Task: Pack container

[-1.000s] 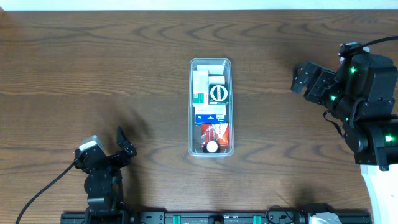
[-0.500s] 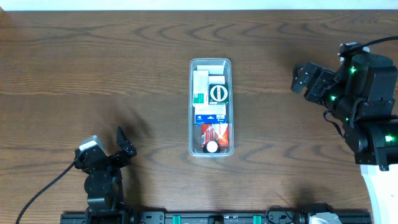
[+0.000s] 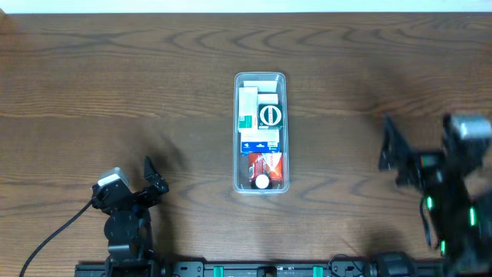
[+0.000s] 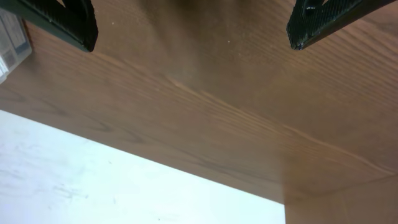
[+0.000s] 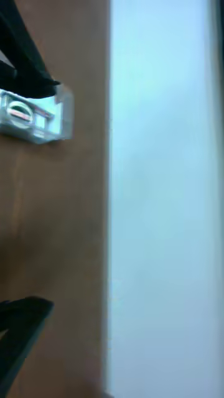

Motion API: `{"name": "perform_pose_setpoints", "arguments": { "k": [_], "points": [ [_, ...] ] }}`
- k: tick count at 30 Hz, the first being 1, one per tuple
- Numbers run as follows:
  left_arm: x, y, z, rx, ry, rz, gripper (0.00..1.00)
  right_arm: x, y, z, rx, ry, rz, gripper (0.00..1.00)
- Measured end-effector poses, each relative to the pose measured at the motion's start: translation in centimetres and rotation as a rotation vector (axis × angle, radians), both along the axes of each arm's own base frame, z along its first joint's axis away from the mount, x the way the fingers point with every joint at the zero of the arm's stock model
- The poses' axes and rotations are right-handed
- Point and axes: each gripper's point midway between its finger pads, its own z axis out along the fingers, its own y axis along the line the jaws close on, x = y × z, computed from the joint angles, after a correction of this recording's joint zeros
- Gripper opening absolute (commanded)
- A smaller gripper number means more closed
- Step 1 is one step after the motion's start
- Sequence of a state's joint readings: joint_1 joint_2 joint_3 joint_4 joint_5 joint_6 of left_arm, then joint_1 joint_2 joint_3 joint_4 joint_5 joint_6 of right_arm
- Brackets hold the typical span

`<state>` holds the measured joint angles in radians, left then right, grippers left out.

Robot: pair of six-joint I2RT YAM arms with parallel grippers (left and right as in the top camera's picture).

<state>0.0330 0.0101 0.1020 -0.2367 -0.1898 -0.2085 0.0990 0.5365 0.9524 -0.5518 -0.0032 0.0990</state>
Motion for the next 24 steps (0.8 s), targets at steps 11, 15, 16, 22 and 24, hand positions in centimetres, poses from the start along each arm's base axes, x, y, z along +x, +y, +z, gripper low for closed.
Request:
{"name": "perform_pose_setpoints", "arguments": {
  "k": [11,15,16,22,24],
  "points": [
    [0.0,0.0,0.0,0.000,0.000,0.000,0.98,-3.7,-0.5,-1.9,-0.058,-0.385,-0.014,0.99],
    [0.0,0.0,0.0,0.000,0.000,0.000,0.98,-3.6,-0.6,-3.4,-0.081,-0.457,-0.025,0.99],
    [0.0,0.0,0.0,0.000,0.000,0.000,0.98,-3.4,-0.6,-3.8,-0.085,-0.464,-0.027,0.99],
    [0.0,0.0,0.0,0.000,0.000,0.000,0.98,-1.8,-0.5,-7.0,-0.099,-0.448,-0.030,0.99],
    [0.0,0.0,0.0,0.000,0.000,0.000,0.98,-1.2,-0.5,-8.5,-0.100,-0.432,-0.031,0.99]
  ]
}}
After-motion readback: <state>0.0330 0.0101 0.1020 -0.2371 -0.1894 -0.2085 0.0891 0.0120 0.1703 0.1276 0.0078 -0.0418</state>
